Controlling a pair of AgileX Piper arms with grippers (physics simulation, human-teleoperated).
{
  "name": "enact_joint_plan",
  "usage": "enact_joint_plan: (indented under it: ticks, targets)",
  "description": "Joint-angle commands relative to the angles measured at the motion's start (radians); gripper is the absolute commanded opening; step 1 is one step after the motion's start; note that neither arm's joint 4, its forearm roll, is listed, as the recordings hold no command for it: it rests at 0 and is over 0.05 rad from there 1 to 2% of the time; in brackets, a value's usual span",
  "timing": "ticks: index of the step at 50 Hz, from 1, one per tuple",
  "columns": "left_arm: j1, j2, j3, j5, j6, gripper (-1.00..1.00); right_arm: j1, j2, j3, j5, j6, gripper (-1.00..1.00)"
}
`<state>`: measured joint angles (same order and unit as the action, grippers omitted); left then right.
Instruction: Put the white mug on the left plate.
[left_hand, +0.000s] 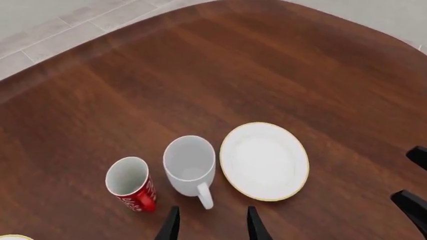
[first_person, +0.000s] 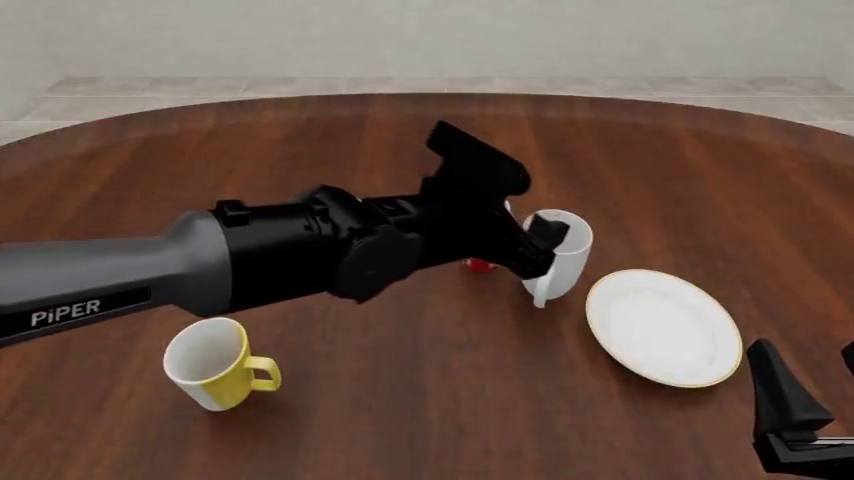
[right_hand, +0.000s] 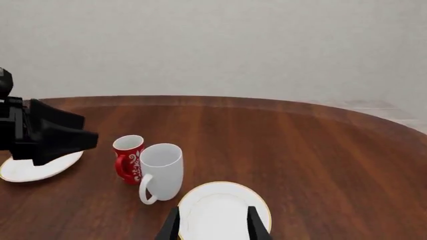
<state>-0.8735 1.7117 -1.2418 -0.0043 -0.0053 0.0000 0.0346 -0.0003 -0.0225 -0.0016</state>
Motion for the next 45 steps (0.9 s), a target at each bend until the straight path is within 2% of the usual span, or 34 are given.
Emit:
enact_joint_plan:
  ticks: [1,45]
  targets:
    - [-0.002,0.048,-0.028,-0.011,-0.002,1.00,0.000,0.002,0.000,-0.002,0.003,1.00]
    - [0.012,0.171,-0.099,-0.023,-0.017,1.00,-0.001,0.020,0.000,-0.019,0.015,1.00]
